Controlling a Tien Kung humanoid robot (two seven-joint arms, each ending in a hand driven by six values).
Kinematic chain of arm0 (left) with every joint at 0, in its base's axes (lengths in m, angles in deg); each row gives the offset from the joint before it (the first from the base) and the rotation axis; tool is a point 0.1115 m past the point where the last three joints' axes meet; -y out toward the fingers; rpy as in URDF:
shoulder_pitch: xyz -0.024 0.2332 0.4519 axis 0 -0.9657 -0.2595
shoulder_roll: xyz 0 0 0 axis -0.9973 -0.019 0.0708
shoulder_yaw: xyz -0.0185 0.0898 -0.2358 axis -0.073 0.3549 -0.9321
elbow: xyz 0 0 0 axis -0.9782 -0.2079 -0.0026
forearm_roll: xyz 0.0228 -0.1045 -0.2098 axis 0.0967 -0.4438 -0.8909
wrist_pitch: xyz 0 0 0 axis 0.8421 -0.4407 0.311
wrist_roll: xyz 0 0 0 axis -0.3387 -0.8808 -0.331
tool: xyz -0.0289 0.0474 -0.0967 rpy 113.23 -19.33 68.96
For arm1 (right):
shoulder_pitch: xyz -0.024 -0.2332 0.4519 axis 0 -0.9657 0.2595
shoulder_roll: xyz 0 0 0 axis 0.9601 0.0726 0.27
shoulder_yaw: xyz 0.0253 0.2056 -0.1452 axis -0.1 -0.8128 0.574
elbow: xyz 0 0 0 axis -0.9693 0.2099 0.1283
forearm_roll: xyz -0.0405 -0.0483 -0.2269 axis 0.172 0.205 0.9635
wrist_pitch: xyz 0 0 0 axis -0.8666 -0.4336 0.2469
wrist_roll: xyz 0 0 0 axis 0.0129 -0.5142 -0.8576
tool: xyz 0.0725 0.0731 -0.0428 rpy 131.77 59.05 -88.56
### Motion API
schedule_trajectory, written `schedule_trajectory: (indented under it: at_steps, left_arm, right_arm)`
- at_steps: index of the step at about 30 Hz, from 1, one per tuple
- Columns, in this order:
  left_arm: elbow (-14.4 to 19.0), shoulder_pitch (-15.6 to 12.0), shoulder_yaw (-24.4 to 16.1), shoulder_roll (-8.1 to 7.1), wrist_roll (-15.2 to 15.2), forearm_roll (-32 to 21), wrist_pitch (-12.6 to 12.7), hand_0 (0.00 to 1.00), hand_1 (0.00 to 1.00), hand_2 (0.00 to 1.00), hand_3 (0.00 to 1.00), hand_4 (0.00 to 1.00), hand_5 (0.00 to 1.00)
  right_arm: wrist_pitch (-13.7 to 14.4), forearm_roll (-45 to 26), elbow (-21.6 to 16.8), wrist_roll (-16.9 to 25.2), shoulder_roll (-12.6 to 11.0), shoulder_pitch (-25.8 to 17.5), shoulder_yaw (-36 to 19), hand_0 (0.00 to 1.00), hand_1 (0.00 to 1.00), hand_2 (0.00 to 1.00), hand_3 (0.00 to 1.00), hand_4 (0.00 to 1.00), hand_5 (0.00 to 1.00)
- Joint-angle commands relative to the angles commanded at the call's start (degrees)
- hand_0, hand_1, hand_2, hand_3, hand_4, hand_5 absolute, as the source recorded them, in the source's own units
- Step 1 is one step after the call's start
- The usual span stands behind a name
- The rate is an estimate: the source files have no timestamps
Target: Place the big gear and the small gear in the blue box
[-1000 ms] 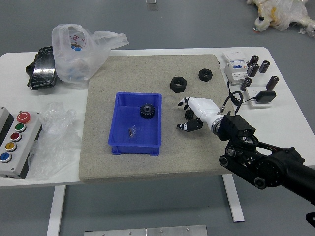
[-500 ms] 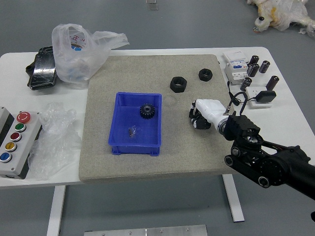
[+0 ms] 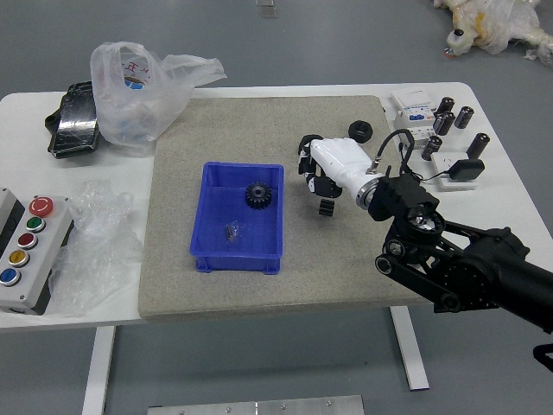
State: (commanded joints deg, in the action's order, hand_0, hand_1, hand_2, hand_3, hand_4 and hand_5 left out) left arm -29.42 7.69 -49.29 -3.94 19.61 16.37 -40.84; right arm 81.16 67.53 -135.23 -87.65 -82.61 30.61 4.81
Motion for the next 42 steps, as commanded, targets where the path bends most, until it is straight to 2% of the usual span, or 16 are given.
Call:
schedule_trajectory:
  at_steps: [6,7,10,12,13,18,19,24,25,30,31,32,42]
  left_arm:
    - [0.1,0.0,-0.2,-0.08,-0.2,0.4,-0.1,0.707,0.551,0.543,0.722,0.719,0.443]
    - [0.1,0.0,-0.2,-0.07,-0.2,0.4,-0.1,0.707,0.552,0.543,0.724,0.723,0.448]
    - [0.1,0.0,-0.2,-0.07,-0.2,0.4,-0.1,0.707,0.552,0.543,0.724,0.723,0.448]
    - [0.1,-0.1,-0.3,-0.03,-0.3,0.5,-0.1,0.707,0.552,0.543,0.724,0.723,0.448]
    - [0.1,-0.2,-0.4,-0.02,-0.3,0.5,-0.1,0.707,0.552,0.544,0.726,0.726,0.456]
    - [0.1,-0.4,-0.6,0.05,-0.4,0.8,-0.2,0.707,0.552,0.544,0.726,0.726,0.456]
    - [0.1,-0.4,-0.5,0.06,-0.3,0.6,-0.2,0.707,0.552,0.544,0.726,0.727,0.457]
    - [0.0,-0.5,-0.4,0.11,-0.1,0.4,-0.1,0.707,0.552,0.544,0.726,0.727,0.457]
    - [0.0,-0.5,-0.4,0.10,-0.1,0.4,-0.1,0.707,0.552,0.544,0.726,0.728,0.458]
    - [0.1,-0.6,-1.5,0.17,-0.8,1.3,-0.3,0.707,0.552,0.544,0.726,0.728,0.458]
    - [0.1,-0.6,-1.7,0.19,-1.0,1.5,-0.3,0.707,0.552,0.544,0.726,0.729,0.458]
    - [0.1,-0.7,-2.1,0.21,-1.2,1.8,-0.3,0.707,0.552,0.544,0.726,0.729,0.458]
    - [0.5,-0.6,-4.9,0.19,-2.7,4.1,-0.2,0.707,0.552,0.543,0.726,0.728,0.458]
  right_arm:
    - [0.0,0.5,-1.0,-0.1,3.8,3.6,3.6,0.412,0.432,0.357,0.415,0.002,0.002]
    - [-0.2,0.6,-0.9,-0.3,3.9,3.6,3.4,0.479,0.614,0.629,0.614,0.129,0.130]
    - [-1.9,0.9,-0.3,-1.6,3.0,2.5,0.4,0.479,0.614,0.629,0.614,0.129,0.130]
    - [-3.2,1.1,-0.6,-2.9,1.2,0.9,-2.1,0.479,0.614,0.629,0.614,0.129,0.130]
    - [-3.8,1.3,-0.9,-3.5,0.4,0.2,-3.3,0.512,0.720,0.837,0.904,0.668,0.169]
    - [-7.6,2.6,-5.0,-8.6,-4.4,-5.2,-10.2,0.512,0.720,0.837,0.904,0.668,0.169]
    - [-8.2,2.7,-6.0,-9.5,-5.2,-6.4,-11.6,0.494,0.719,0.848,0.922,0.749,0.169]
    - [-11.2,3.1,-11.1,-13.3,-8.0,-12.1,-17.6,0.494,0.719,0.848,0.922,0.749,0.169]
    - [-11.4,3.2,-11.7,-13.7,-8.2,-13.1,-18.4,0.484,0.702,0.849,0.915,0.811,0.227]
    - [-11.7,2.5,-11.8,-14.2,-8.1,-15.3,-18.0,0.484,0.702,0.849,0.915,0.811,0.227]
    - [-11.8,2.2,-11.5,-14.2,-7.9,-15.4,-17.6,0.473,0.691,0.823,0.874,0.823,0.238]
    - [-11.7,2.0,-11.1,-14.1,-7.7,-15.5,-17.1,0.473,0.691,0.823,0.874,0.823,0.238]
    - [-11.3,0.1,-8.2,-13.8,-5.2,-14.1,-12.4,0.467,0.682,0.801,0.848,0.821,0.234]
